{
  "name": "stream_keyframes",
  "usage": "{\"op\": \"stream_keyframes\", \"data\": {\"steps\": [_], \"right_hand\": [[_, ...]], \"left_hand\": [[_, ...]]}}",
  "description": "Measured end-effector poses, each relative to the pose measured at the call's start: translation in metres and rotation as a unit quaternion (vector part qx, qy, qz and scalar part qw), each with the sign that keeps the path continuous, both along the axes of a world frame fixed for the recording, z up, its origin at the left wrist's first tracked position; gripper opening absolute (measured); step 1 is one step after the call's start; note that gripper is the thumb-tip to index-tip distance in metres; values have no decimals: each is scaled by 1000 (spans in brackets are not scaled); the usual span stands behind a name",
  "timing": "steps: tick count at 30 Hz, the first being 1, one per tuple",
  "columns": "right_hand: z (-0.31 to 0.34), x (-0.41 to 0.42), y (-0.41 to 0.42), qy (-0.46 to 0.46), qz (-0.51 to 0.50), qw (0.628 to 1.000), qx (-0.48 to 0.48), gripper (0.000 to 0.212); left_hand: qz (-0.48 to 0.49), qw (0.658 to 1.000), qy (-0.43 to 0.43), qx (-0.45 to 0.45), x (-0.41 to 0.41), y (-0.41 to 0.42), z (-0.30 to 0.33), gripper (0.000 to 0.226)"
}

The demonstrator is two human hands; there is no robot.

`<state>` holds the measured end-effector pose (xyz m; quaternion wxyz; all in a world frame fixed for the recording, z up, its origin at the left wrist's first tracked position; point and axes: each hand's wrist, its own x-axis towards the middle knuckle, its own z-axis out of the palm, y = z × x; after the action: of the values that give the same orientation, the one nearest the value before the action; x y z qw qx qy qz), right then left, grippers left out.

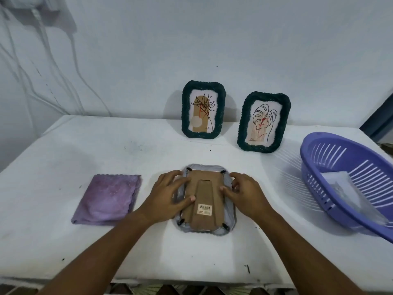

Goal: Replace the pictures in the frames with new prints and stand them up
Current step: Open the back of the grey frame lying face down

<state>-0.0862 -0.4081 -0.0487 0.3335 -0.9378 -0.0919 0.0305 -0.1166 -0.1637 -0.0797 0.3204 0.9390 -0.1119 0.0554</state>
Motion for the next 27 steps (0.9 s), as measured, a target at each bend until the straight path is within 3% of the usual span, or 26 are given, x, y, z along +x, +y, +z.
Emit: {"op": "stream_keyframes", "data": {"steps": [6,15,27], "right_hand": [[-8,5,-2,-23,28,999,8,52],[-19,18,-12,-59,78,995,14,42],[-28,26,-11,-64,103,991,-61,63]], "left_hand": [[4,1000,-26,5,1,-1,-1,76],[14,998,-68,-4,14,0,-4,56],[42,997,-42,42,25,-6,-2,66]]}}
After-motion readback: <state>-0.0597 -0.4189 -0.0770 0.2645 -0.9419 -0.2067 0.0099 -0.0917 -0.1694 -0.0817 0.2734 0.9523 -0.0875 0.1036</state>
